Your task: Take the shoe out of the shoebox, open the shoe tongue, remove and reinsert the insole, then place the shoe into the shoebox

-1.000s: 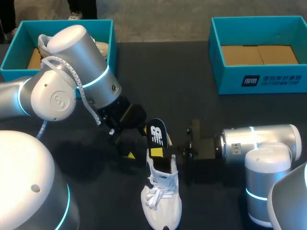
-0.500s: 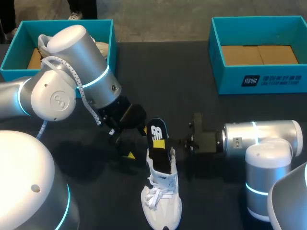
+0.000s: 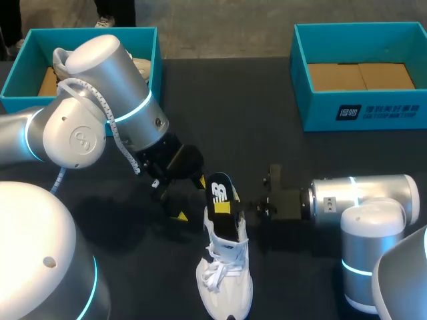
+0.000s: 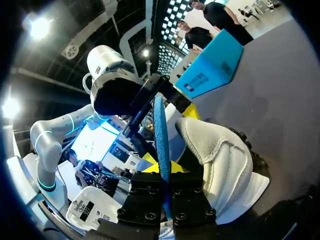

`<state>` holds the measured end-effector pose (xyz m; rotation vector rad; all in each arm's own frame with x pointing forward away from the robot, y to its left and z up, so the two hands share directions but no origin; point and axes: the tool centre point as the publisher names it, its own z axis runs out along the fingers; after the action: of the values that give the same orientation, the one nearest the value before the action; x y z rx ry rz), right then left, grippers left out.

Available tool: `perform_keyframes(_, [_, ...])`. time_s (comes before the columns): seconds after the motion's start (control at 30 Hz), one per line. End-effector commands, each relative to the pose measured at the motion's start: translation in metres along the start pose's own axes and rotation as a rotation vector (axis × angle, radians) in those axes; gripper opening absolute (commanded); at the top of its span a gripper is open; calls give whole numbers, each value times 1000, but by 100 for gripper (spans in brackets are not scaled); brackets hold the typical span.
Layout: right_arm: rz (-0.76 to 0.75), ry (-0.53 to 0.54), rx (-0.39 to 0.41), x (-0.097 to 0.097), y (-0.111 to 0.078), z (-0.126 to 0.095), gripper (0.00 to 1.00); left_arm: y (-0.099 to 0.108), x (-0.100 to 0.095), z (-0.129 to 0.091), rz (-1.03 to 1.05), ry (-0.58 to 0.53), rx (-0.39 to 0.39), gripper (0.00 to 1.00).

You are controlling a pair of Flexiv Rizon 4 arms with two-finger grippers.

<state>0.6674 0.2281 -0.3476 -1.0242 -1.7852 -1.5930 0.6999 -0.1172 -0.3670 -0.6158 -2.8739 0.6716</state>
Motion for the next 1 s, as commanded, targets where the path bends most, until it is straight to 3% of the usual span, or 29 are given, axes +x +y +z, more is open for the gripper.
perform_keyframes(0.03, [4, -9, -10, 3, -10, -2, 0, 0, 1, 0, 0, -2, -3, 100])
perform_keyframes(0.4, [1, 0, -22, 7, -18, -2, 0, 0, 1, 0, 0, -2, -3, 100])
perform_keyframes(0.43, [-2, 1, -22, 8, -17, -1, 7, 0, 1, 0, 0, -2, -3, 100])
perform_keyframes(0.5, [-15, 4, -22, 10, -12, 0, 34, 0, 1, 0, 0, -2, -3, 100])
perform_keyframes(0.57, [-32, 6, -23, 13, -8, 1, 46, 0, 1, 0, 0, -2, -3, 100])
perform_keyframes(0.7, [-56, -1, -19, 18, 2, 3, 48, 0, 1, 0, 0, -2, -3, 100])
perform_keyframes(0.9, [-70, -12, -17, 18, 14, 2, 43, 0, 1, 0, 0, -2, -3, 100])
perform_keyframes(1.0, [-65, -16, -22, 15, 17, 1, 29, 0, 1, 0, 0, -2, -3, 100])
